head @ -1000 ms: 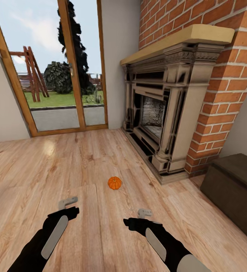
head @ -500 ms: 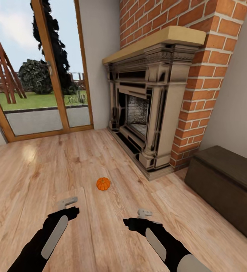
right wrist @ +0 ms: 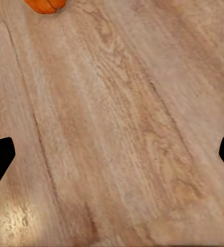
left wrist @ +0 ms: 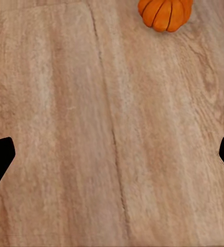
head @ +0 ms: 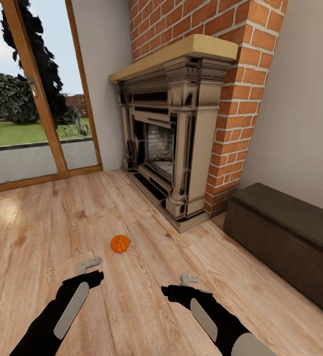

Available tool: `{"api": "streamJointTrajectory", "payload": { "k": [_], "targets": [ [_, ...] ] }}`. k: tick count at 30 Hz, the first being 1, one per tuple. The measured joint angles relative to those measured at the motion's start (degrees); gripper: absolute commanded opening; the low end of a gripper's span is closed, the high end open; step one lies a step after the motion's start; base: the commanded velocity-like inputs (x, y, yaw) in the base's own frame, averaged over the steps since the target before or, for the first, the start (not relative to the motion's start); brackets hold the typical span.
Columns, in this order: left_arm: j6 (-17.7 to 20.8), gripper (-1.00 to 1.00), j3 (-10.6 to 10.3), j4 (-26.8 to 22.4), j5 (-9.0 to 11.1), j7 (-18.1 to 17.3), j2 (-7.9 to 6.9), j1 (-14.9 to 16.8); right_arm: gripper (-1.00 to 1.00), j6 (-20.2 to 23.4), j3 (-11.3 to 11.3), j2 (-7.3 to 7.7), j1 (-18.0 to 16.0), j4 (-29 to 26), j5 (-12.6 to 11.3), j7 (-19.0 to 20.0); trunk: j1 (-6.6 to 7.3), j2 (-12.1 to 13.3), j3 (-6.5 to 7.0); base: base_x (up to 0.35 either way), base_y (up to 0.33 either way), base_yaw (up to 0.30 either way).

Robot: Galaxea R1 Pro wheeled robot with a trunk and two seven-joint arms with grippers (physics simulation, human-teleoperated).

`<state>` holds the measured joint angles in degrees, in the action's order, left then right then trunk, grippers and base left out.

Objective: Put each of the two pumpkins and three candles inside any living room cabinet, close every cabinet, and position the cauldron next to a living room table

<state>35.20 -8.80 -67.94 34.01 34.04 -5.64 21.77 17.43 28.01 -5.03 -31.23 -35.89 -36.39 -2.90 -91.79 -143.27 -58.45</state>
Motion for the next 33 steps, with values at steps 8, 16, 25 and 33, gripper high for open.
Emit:
{"api": "streamJointTrajectory", "payload": {
  "k": [8,16,25,33],
  "targets": [
    [0.0,1.00,0.0,0.0,0.0,0.0,0.00,0.0,1.00,0.0,0.0,0.00,0.0,0.0,0.0,0.0,0.00,0.0,-0.16,0.000,0.060,-0.274],
    [0.0,1.00,0.0,0.0,0.0,0.0,0.00,0.0,1.00,0.0,0.0,0.00,0.0,0.0,0.0,0.0,0.00,0.0,-0.32,0.000,0.115,-0.274],
    [0.0,1.00,0.0,0.0,0.0,0.0,0.00,0.0,1.00,0.0,0.0,-0.03,0.0,0.0,0.0,0.0,0.01,0.0,-0.50,0.026,0.119,-0.274],
    [0.0,1.00,0.0,0.0,0.0,0.0,0.00,0.0,1.00,0.0,0.0,0.00,0.0,0.0,0.0,0.0,0.01,0.0,-0.66,0.095,0.158,-0.274]
  ]
}}
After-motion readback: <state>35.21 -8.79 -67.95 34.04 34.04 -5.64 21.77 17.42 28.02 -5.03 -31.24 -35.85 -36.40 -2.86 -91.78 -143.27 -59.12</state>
